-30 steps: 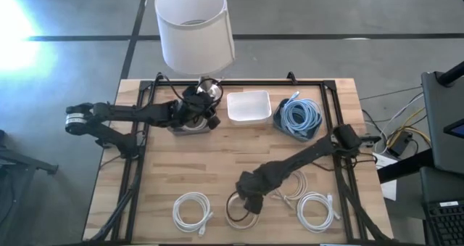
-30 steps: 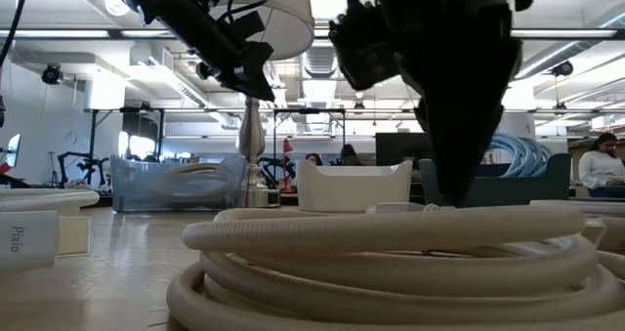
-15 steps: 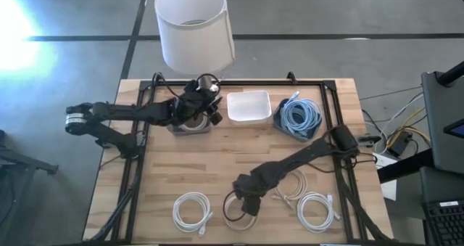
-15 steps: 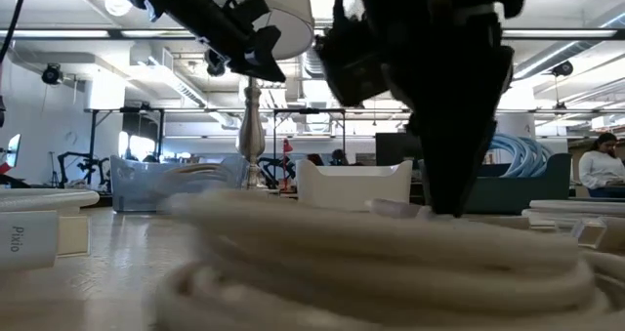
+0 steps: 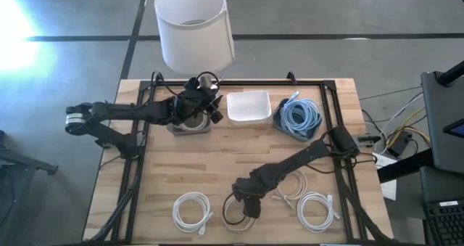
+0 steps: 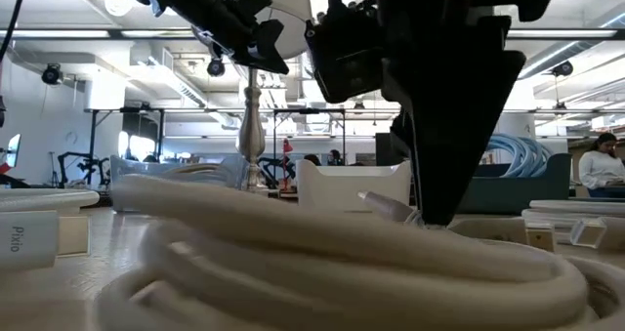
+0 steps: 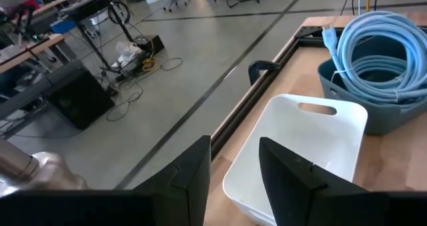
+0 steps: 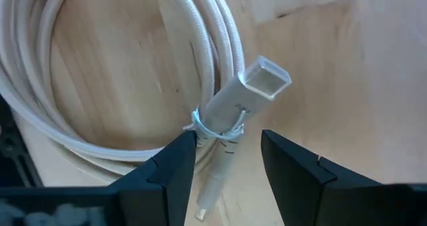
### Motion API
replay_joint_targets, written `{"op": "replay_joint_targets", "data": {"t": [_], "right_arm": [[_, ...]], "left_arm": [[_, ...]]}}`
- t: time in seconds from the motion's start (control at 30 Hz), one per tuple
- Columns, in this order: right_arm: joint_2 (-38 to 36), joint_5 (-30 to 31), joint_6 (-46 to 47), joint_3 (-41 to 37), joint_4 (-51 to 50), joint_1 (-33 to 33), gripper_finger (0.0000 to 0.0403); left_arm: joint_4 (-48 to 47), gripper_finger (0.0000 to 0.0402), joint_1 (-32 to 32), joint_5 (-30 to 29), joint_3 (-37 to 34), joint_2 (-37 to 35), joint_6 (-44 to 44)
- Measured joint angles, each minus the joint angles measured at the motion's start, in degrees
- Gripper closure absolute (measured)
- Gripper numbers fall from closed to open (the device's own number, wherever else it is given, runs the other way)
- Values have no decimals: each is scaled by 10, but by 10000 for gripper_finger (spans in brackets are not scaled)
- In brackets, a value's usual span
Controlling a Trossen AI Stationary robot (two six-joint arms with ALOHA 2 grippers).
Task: Sort HDMI cables
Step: Put the bottom brown hdmi cable into the black bin
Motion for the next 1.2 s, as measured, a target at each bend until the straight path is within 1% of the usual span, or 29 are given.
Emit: {"op": "replay_joint_targets", "data": {"t": [0.13,0.27,0.33,0.4,0.57,0.7,0.87,0.97,1.1,1.2], "right_arm": [[-19,15,-15,-2,-38,-12,254],[-44,67,-21,-5,-105,-29,266],[-55,103,-25,-7,-136,-37,268],[-70,125,-25,-7,-158,-43,268],[-106,128,-15,-7,-136,-49,266],[-110,130,-30,-18,-110,-50,268],[-93,128,-42,-49,-96,-52,268],[-74,128,-44,-67,-69,-55,270],[-59,137,-46,-69,-61,-59,275],[-55,134,-53,-71,-59,-61,287]], "left_arm": [[2,270,0,0,0,0,2],[1,270,0,0,0,0,2],[1,270,0,0,0,0,2],[0,270,0,0,0,0,2],[-3,270,0,0,0,0,1],[-5,270,0,0,-1,0,1],[-5,270,0,0,-8,0,-2],[-7,270,-1,0,-10,0,-3],[-6,270,0,0,-14,0,-6],[-5,270,0,0,-17,0,-7]]}}
